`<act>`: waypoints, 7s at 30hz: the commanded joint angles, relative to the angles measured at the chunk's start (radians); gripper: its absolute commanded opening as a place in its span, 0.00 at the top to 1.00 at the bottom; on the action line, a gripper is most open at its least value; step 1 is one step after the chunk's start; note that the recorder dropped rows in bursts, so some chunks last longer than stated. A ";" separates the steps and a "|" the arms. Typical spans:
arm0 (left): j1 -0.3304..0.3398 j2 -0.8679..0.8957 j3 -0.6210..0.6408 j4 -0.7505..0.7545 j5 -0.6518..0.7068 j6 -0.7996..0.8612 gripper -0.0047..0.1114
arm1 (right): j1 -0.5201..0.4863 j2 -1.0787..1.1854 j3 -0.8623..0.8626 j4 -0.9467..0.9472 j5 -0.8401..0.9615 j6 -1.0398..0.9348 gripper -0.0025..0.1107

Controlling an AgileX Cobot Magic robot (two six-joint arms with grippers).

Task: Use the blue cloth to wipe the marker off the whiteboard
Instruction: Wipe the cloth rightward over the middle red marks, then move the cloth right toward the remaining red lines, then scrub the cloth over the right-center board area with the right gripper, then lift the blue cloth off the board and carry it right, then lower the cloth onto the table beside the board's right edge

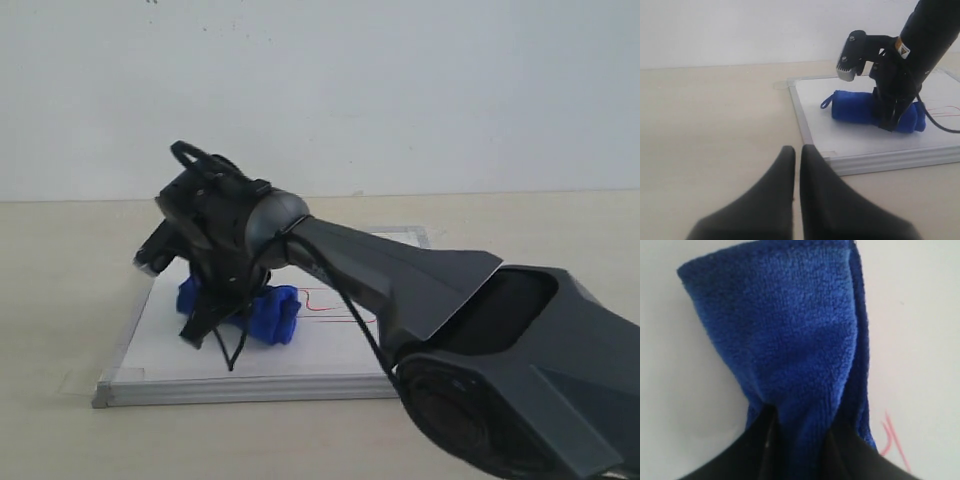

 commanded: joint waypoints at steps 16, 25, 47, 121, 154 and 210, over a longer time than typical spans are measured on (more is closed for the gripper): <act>0.003 -0.004 -0.002 -0.002 -0.011 0.005 0.93 | -0.045 -0.044 0.121 0.176 0.033 -0.047 0.98; 0.003 -0.004 -0.002 -0.002 -0.011 0.005 0.93 | -0.010 -0.052 0.121 0.157 0.033 -0.073 0.98; 0.003 -0.004 -0.002 -0.002 -0.011 0.005 0.93 | -0.303 -0.231 0.420 0.304 0.033 0.073 0.98; 0.003 -0.004 -0.002 -0.002 -0.011 0.005 0.93 | -0.226 -0.176 0.426 -0.080 0.033 0.138 0.98; 0.003 -0.004 -0.002 -0.002 -0.011 0.005 0.93 | -0.302 -0.511 0.456 -0.094 0.033 0.162 0.98; 0.003 -0.004 -0.002 -0.002 -0.011 0.005 0.93 | -0.660 -0.467 0.862 0.489 -0.308 0.345 0.98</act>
